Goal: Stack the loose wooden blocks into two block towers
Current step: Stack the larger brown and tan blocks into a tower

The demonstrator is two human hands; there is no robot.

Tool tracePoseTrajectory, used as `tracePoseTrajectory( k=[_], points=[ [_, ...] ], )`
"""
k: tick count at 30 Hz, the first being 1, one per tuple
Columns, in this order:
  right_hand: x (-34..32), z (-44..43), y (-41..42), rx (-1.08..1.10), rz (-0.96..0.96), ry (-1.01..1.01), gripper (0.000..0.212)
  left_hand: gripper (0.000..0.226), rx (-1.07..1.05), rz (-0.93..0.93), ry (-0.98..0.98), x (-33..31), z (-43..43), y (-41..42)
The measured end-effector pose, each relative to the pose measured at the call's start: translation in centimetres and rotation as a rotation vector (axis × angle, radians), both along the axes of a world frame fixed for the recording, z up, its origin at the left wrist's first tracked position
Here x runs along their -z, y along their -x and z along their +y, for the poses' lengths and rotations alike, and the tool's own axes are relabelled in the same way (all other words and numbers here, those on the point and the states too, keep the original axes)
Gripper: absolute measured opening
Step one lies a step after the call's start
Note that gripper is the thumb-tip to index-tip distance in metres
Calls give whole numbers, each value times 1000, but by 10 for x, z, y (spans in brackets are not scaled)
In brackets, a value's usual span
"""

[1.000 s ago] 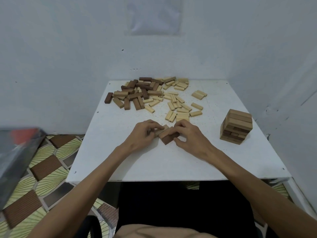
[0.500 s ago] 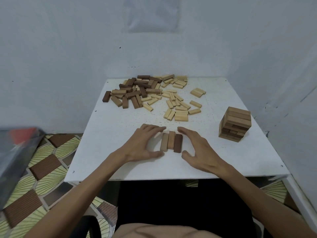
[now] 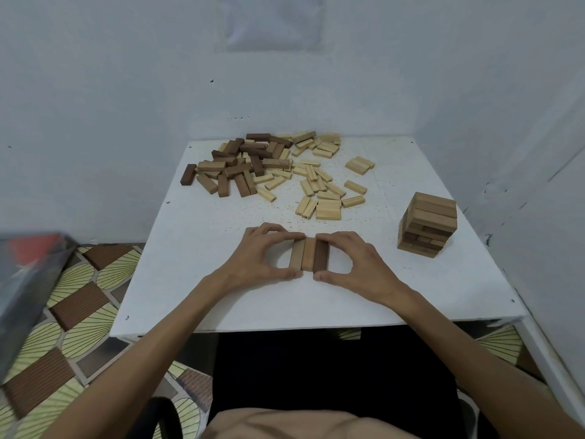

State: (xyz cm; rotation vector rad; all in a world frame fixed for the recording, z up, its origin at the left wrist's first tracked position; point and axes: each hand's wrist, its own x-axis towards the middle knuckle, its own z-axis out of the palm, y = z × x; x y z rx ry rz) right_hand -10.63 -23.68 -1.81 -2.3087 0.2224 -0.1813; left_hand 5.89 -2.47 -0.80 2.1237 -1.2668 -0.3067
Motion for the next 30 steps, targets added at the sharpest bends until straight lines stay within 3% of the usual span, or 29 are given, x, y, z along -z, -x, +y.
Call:
tracePoseTrajectory(
  k=[9, 30],
  points=[
    [1, -5, -5, -9, -26, -1, 75, 67, 12, -18, -4, -6, -7, -1],
    [-5, 0, -6, -109, -219, 3, 44, 46, 67, 59, 170, -9, -12, 6]
  ],
)
